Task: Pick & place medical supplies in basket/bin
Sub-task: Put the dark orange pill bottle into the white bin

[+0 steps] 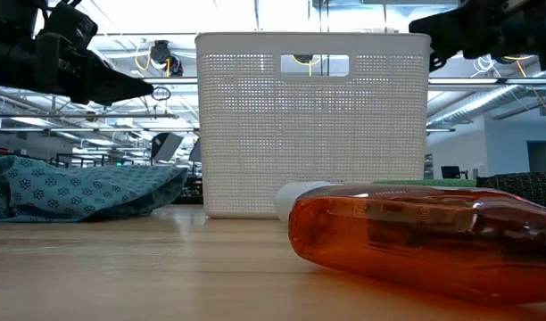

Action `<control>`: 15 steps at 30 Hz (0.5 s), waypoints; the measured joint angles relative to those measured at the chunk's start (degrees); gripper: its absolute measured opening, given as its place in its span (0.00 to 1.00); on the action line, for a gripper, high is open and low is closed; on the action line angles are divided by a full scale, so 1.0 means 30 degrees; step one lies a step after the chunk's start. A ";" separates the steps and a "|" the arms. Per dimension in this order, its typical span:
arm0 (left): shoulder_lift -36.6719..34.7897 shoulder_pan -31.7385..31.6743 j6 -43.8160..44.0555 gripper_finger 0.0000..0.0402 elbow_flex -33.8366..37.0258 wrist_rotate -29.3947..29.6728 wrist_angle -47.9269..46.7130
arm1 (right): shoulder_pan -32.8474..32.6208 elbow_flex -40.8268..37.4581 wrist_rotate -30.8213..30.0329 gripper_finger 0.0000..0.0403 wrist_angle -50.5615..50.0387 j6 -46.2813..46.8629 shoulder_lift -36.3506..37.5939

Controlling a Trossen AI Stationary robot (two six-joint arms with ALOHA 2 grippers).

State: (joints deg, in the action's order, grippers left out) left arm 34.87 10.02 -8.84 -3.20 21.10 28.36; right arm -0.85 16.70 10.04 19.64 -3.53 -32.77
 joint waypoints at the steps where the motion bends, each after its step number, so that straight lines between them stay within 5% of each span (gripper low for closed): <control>1: 0.0000 0.0007 0.0006 0.10 -0.0001 0.0000 -0.0006 | -0.0187 -0.0380 -0.0021 0.00 0.0652 -0.0093 0.0007; 6: -0.0006 0.0001 0.0131 0.10 -0.0001 0.0000 -0.0146 | -0.0697 -0.2414 0.0219 0.00 0.3879 -0.0701 0.0033; 15: -0.0006 0.0006 -0.0022 0.10 -0.0006 0.0082 -0.0452 | -0.0346 -0.3196 0.0270 0.00 0.3612 -0.1174 0.0103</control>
State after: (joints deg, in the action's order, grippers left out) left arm 34.85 10.04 -8.91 -3.22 21.35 27.00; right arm -1.89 7.11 10.85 30.48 -7.05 -32.46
